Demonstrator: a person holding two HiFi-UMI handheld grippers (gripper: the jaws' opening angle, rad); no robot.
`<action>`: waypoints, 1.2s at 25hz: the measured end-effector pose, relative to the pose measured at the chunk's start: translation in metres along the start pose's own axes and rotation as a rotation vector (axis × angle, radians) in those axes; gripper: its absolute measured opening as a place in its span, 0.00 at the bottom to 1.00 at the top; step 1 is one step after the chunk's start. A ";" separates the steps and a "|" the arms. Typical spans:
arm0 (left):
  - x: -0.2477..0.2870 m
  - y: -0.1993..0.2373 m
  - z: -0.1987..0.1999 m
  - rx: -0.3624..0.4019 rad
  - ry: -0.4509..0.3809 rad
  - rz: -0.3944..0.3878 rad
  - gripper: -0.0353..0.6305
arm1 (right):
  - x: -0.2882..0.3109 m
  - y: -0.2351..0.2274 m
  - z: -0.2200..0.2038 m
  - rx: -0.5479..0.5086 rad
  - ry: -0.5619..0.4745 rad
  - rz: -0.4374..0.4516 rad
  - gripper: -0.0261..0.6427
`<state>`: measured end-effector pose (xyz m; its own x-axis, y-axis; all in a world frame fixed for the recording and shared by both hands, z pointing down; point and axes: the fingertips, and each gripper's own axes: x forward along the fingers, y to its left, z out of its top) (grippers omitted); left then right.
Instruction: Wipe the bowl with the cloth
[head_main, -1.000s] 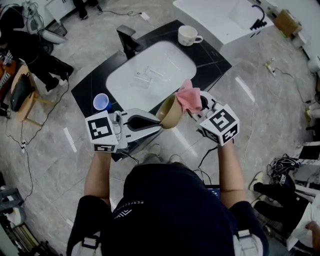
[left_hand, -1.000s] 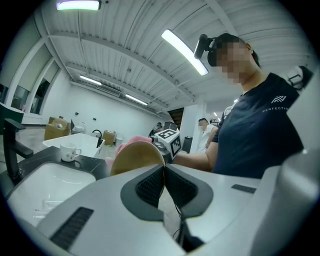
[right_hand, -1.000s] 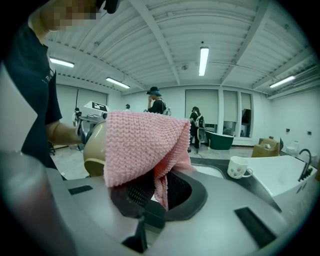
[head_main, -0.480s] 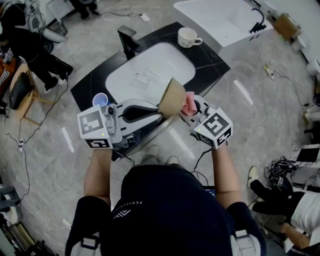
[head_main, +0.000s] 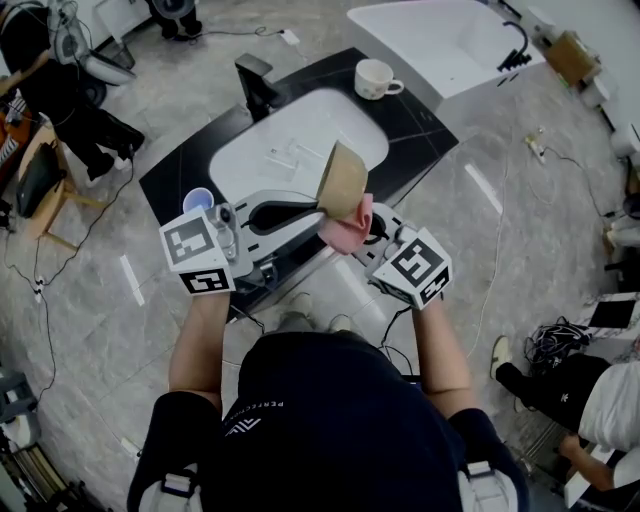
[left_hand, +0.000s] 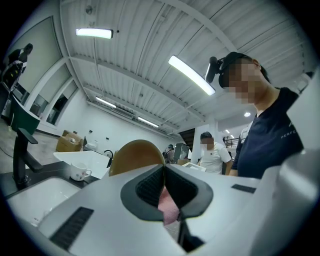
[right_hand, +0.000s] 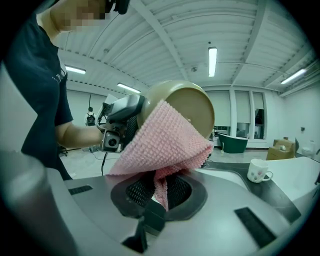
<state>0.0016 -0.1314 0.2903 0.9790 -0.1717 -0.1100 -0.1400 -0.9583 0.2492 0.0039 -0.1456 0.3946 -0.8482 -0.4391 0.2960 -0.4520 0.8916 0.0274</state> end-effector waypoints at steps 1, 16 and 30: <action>0.001 0.002 -0.001 0.001 0.002 0.008 0.08 | 0.000 0.001 0.000 -0.002 0.002 0.003 0.11; 0.003 0.030 -0.018 0.019 0.044 0.132 0.08 | 0.001 0.009 0.010 -0.006 0.001 0.033 0.11; -0.015 0.048 -0.044 0.056 0.114 0.273 0.08 | -0.002 0.006 0.019 0.000 -0.012 0.025 0.11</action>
<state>-0.0138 -0.1651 0.3460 0.9137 -0.4015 0.0630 -0.4057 -0.8916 0.2010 -0.0021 -0.1409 0.3762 -0.8625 -0.4182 0.2849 -0.4309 0.9022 0.0197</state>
